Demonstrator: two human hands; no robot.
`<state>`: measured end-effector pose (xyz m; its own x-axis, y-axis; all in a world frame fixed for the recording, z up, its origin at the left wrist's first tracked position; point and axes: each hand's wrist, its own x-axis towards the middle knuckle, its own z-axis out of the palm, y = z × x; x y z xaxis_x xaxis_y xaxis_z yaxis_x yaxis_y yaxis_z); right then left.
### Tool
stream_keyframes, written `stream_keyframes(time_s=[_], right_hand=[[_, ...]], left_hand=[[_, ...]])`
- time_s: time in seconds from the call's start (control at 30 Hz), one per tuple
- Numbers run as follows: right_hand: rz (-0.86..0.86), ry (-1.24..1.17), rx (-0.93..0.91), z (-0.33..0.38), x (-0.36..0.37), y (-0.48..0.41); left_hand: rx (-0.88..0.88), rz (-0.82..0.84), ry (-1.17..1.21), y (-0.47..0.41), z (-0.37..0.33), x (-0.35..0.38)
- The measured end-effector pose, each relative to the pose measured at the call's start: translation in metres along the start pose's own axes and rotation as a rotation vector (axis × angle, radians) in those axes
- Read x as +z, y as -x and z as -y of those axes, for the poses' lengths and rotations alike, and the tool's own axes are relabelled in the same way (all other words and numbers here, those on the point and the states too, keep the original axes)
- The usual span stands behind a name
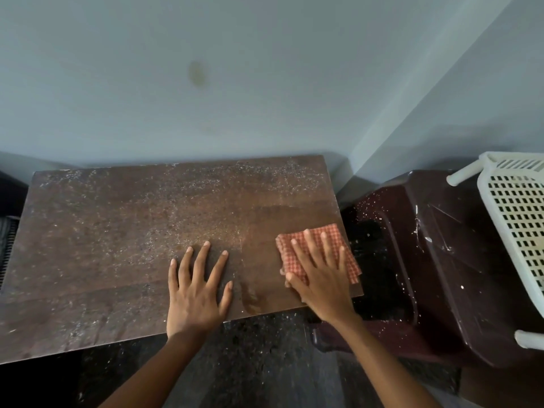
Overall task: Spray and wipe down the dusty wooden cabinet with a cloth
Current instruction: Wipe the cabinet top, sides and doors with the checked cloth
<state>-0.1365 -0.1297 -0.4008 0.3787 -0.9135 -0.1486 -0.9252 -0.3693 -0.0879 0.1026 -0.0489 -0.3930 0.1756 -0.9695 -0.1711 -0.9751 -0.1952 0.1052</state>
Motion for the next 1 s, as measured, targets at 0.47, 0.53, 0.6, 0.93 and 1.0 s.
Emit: stream_keyframes(time_s=[0.47,0.53,0.6,0.93,1.0], right_hand=[[0.074,-0.03,-0.144,0.077,-0.014,-0.093],[0.014,-0.003,-0.226,0.068,-0.007,-0.069],[0.008,0.007,-0.237,0.045,-0.003,-0.054],[0.071,-0.098,0.238,0.011,-0.03,-0.135],[0.091,-0.123,0.254,0.028,-0.033,-0.159]], left_hand=[[0.003,0.047,0.022,0.0,0.002,-0.003],[-0.003,0.061,0.029,-0.001,0.002,-0.004],[-0.002,0.076,0.039,-0.001,0.002,-0.006],[-0.003,0.114,0.058,-0.002,0.003,-0.007],[-0.012,0.116,0.067,-0.002,0.002,-0.007]])
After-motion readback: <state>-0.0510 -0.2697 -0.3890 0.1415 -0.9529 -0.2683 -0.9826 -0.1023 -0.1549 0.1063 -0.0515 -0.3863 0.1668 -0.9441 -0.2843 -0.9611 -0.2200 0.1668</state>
